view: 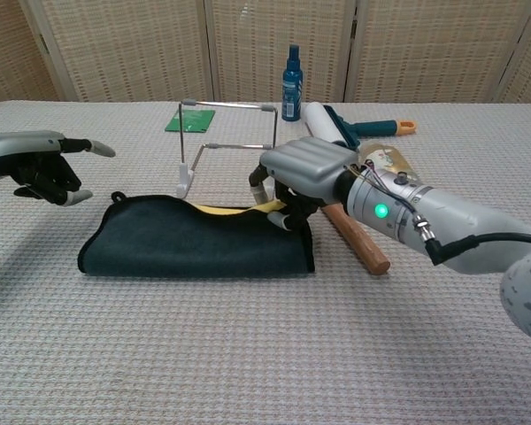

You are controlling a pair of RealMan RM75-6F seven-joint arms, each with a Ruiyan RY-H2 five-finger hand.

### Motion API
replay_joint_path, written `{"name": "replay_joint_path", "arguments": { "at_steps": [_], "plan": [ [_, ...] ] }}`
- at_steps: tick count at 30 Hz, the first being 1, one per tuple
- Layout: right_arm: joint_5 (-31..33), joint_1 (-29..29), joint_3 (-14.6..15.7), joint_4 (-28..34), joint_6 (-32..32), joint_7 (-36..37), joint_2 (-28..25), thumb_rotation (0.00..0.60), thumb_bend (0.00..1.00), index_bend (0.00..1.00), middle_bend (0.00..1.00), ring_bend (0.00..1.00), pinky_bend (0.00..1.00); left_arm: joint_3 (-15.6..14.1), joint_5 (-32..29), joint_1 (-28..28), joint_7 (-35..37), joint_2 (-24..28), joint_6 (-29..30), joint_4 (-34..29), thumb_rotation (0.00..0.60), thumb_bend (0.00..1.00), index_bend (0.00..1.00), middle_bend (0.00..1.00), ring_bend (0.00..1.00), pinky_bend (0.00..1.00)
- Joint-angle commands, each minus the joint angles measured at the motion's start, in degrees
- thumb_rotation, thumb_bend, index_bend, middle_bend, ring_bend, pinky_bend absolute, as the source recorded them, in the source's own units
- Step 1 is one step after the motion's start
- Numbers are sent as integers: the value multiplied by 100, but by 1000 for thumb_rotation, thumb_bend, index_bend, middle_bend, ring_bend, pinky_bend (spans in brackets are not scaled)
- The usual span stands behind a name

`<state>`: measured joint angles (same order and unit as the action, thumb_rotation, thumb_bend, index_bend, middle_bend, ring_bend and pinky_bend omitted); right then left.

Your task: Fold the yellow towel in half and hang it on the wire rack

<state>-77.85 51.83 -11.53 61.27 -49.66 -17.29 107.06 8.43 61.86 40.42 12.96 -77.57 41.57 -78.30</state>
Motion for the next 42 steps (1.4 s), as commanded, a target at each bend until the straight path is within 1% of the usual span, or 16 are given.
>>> {"name": "replay_joint_path", "arguments": {
  "at_steps": [1,5,7,12,15,18,22,26,27,29,30,33,36,42],
  "plan": [
    [5,53,-21,-165,-2,58,93,600,444,528,940,1000,1000,-22,119,-257,-23,154,368,-273,600,477,56,872,830,925],
    [31,110,-34,-395,37,120,195,600,444,520,931,1000,1000,-81,310,-476,54,317,633,-486,600,476,56,872,830,925],
    [59,136,-37,-473,84,124,230,600,444,464,925,1000,1000,-108,387,-555,90,383,717,-559,600,476,56,872,830,925],
    [143,169,-52,-548,169,133,265,600,442,188,910,1000,1000,-171,568,-747,201,572,892,-761,600,467,56,872,830,924],
    [171,167,-48,-493,188,111,209,600,409,64,900,1000,1000,-196,671,-833,251,660,979,-849,600,463,56,871,830,924],
    [156,161,-61,-411,121,68,111,600,385,19,893,1000,1000,-211,768,-919,311,720,1086,-914,600,457,56,872,830,924],
    [134,168,-108,-267,15,-7,-52,600,381,18,893,1000,1000,-233,877,-1017,387,785,1197,-979,600,457,56,871,830,924],
    [173,175,-131,-80,2,-158,-223,600,333,18,893,1000,1000,-246,974,-1092,446,841,1284,-1050,600,457,56,872,830,923],
    [129,162,-112,27,-30,-125,-302,600,321,32,893,1000,1000,-249,1006,-1117,463,857,1321,-1073,600,457,56,872,830,924],
    [-10,148,-25,185,-57,-61,-460,600,301,108,893,1000,1000,-263,1061,-1153,483,881,1368,-1106,600,457,56,872,830,924],
    [-114,144,50,275,-61,-36,-570,600,286,170,893,1000,1000,-278,1093,-1171,496,903,1375,-1128,600,457,56,872,830,924],
    [-320,158,229,437,-17,-54,-773,600,234,281,896,1000,1000,-300,1139,-1194,539,931,1361,-1161,600,456,56,872,830,924],
    [-434,198,375,527,101,-137,-876,600,183,340,898,1000,1000,-309,1165,-1214,592,933,1350,-1179,600,457,56,872,830,924],
    [-532,260,589,564,326,-392,-982,600,110,374,899,1000,1000,-331,1222,-1263,639,946,1372,-1188,600,456,56,872,830,923]
  ]
}}
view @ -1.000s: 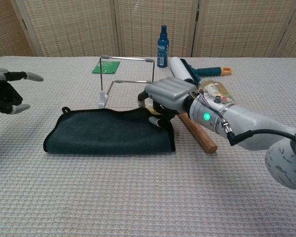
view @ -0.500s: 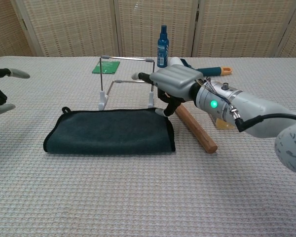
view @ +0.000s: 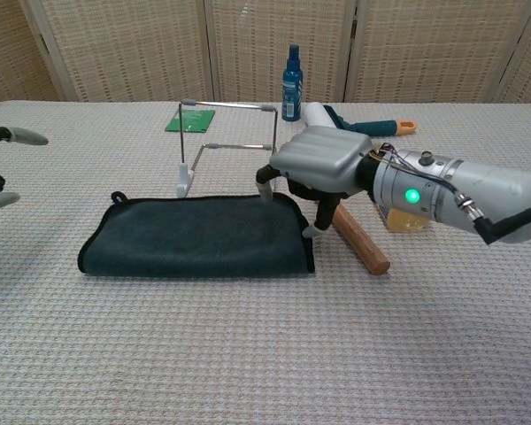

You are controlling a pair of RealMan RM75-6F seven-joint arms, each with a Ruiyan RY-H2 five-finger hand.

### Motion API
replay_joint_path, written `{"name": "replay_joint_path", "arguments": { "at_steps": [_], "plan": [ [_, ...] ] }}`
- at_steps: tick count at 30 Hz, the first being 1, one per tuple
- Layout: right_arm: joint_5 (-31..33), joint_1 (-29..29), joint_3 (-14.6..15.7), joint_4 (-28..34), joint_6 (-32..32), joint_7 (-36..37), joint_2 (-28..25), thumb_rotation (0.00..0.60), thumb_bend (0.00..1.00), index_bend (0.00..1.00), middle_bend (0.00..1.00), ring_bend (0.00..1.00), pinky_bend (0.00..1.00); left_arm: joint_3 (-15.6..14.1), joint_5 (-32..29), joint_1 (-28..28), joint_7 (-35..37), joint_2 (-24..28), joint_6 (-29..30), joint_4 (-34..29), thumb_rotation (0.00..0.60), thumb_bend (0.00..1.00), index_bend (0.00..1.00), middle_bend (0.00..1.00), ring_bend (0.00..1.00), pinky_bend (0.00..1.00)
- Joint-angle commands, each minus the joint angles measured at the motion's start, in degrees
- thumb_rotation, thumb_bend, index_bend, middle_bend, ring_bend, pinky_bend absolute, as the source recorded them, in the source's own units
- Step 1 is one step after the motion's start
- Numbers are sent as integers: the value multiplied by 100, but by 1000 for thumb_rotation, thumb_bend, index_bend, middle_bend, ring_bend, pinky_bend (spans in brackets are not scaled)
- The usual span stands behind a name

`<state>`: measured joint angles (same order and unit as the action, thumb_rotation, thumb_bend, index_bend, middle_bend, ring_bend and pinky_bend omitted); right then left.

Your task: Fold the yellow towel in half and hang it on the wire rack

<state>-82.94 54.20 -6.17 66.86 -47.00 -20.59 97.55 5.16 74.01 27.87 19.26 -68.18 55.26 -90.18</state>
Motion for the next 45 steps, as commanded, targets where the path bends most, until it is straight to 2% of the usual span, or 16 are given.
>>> {"name": "replay_joint_path", "arguments": {
  "at_steps": [1,12,22,39,45],
  "plan": [
    [-22,27,67,-4,79,-79,-30,600,106,376,899,1000,1000,-4,9,-16,19,9,6,1,600,456,56,872,830,923],
    [-151,-14,198,0,39,55,-195,600,101,379,899,1000,1000,-24,51,-100,207,34,-3,75,600,456,56,872,830,923],
    [-182,50,228,-306,123,63,68,600,115,383,899,1000,1000,-17,62,-161,286,37,28,94,600,456,56,872,830,923],
    [-250,132,217,-618,122,121,284,600,274,408,899,1000,1000,0,60,-244,386,59,48,142,600,455,56,872,830,923],
    [-368,131,213,-647,-43,288,292,600,411,469,902,1000,1000,20,57,-253,400,70,50,147,600,455,56,872,830,923]
  ]
}}
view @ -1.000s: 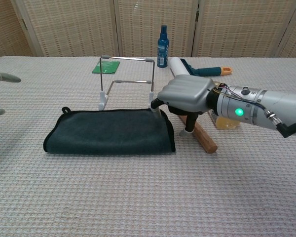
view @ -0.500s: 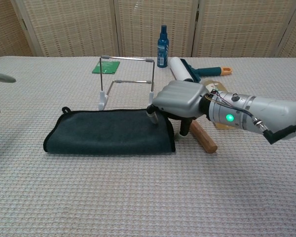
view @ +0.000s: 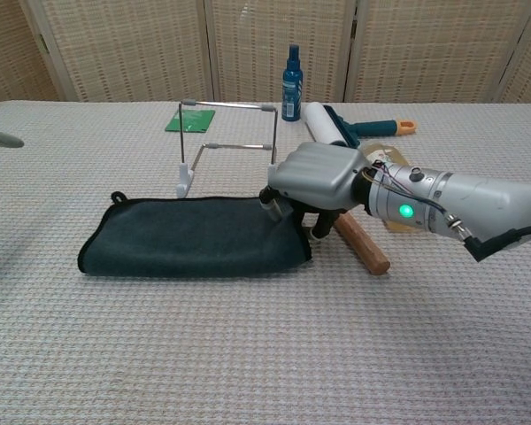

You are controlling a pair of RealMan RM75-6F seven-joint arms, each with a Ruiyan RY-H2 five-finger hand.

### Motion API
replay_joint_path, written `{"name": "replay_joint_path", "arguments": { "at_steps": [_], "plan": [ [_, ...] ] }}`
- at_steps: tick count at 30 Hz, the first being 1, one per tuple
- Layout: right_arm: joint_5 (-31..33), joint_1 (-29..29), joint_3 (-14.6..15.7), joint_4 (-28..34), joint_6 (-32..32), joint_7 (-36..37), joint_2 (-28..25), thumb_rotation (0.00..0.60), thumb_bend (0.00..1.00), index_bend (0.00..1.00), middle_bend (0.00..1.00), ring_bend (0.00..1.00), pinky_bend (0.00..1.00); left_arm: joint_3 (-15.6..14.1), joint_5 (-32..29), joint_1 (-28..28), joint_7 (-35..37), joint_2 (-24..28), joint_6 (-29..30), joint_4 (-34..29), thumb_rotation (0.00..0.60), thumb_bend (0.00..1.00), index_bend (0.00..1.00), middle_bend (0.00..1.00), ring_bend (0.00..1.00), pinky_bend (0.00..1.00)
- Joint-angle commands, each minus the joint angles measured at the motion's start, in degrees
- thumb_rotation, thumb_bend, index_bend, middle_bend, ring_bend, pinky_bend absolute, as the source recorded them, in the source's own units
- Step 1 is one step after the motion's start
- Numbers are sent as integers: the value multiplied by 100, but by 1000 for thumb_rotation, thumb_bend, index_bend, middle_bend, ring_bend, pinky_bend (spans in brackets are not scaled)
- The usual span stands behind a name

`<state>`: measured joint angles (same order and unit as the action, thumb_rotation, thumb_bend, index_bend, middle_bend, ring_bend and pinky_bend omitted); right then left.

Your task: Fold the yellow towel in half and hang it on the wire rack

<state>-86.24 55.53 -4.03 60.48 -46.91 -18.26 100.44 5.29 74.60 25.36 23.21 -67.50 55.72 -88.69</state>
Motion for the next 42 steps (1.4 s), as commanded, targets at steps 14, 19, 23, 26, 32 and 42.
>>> {"name": "replay_joint_path", "arguments": {
  "at_steps": [14,19,23,26,32,42],
  "plan": [
    [-61,-150,-629,960,-1126,535,-535,600,580,599,917,1000,1000,52,34,-80,-54,134,166,-140,600,456,56,872,830,923],
    [44,-161,-974,1542,-1399,292,-887,600,581,600,923,1000,1000,52,38,-96,-105,184,188,-195,600,455,56,871,830,923],
    [202,-178,-1270,2015,-1571,121,-1156,600,582,599,928,1000,1000,51,57,-119,-103,204,224,-227,600,456,56,872,830,923],
    [308,-179,-1464,2377,-1654,-114,-1404,600,582,600,929,1000,1000,44,74,-135,-87,210,238,-232,600,455,56,872,830,923],
    [578,-190,-1670,2854,-1688,-516,-1715,600,582,600,931,1000,1000,29,127,-159,-21,210,259,-220,600,456,57,872,830,923],
    [1279,64,-1885,2781,-1480,-1206,-1628,600,582,600,931,1000,1000,-35,230,-224,125,274,287,-201,600,456,56,872,830,923]
  ]
}}
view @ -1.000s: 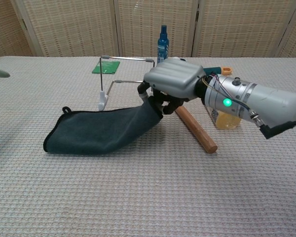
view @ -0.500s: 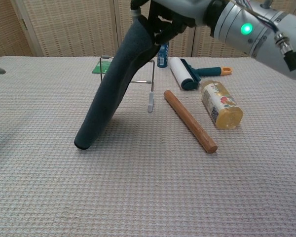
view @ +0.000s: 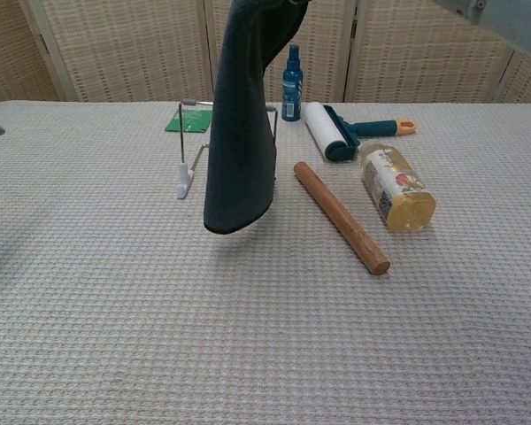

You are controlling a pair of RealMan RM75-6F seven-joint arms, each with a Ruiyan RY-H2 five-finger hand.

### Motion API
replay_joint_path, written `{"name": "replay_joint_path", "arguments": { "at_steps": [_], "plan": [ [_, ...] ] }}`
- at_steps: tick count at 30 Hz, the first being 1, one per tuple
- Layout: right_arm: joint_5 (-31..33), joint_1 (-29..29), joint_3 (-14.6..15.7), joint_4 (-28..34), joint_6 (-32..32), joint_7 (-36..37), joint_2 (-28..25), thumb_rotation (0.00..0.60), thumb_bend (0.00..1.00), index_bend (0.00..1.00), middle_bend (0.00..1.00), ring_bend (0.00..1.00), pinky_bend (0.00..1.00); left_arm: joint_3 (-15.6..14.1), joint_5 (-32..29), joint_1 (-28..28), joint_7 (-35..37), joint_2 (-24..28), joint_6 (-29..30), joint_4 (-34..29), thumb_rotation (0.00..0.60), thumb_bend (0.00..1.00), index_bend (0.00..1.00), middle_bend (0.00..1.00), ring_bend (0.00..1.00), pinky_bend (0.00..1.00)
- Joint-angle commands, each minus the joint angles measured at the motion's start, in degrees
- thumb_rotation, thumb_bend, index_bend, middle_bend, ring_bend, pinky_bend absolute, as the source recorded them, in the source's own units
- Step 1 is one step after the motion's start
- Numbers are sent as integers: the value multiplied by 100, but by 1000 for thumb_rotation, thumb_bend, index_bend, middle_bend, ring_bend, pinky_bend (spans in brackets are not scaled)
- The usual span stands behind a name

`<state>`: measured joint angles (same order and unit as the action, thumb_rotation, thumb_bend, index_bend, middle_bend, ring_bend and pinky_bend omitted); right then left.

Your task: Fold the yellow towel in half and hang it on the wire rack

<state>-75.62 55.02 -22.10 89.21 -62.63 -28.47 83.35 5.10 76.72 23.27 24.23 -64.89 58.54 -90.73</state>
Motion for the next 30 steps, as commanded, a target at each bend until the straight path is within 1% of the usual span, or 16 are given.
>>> {"name": "replay_joint_path", "arguments": {
  "at_steps": [1,5,10,14,18,22,25,30],
  "plan": [
    [294,162,-96,-152,121,-269,121,600,582,600,931,1000,1000,-32,27,-22,38,23,-6,5,600,456,56,872,830,923],
    [610,401,-185,-471,225,-575,358,600,582,600,931,1000,1000,-90,58,-45,81,65,-50,21,600,456,56,871,830,923],
    [978,797,-316,-1027,403,-880,697,600,582,599,931,1000,1000,-127,69,-102,109,92,-16,35,600,456,56,872,830,923],
    [1155,1121,-381,-1601,535,-1059,951,600,582,599,931,1000,1000,-158,82,-128,111,106,-17,37,600,456,56,872,830,923],
    [1294,1428,-418,-2307,628,-1212,1218,600,582,599,931,1000,1000,-176,87,-161,114,114,6,34,600,456,56,871,830,923],
    [1380,1657,-424,-2952,771,-1148,1448,600,582,600,930,1000,1000,-181,98,-191,86,143,53,25,600,455,56,872,830,923],
    [1440,1807,-430,-3444,905,-960,1660,600,582,600,930,1000,1000,-174,91,-209,67,183,81,-15,600,456,56,872,830,923],
    [1436,2049,-355,-4302,1143,-704,2022,600,582,599,929,1000,1000,-172,82,-236,12,253,115,-99,600,456,56,872,830,923]
  ]
}}
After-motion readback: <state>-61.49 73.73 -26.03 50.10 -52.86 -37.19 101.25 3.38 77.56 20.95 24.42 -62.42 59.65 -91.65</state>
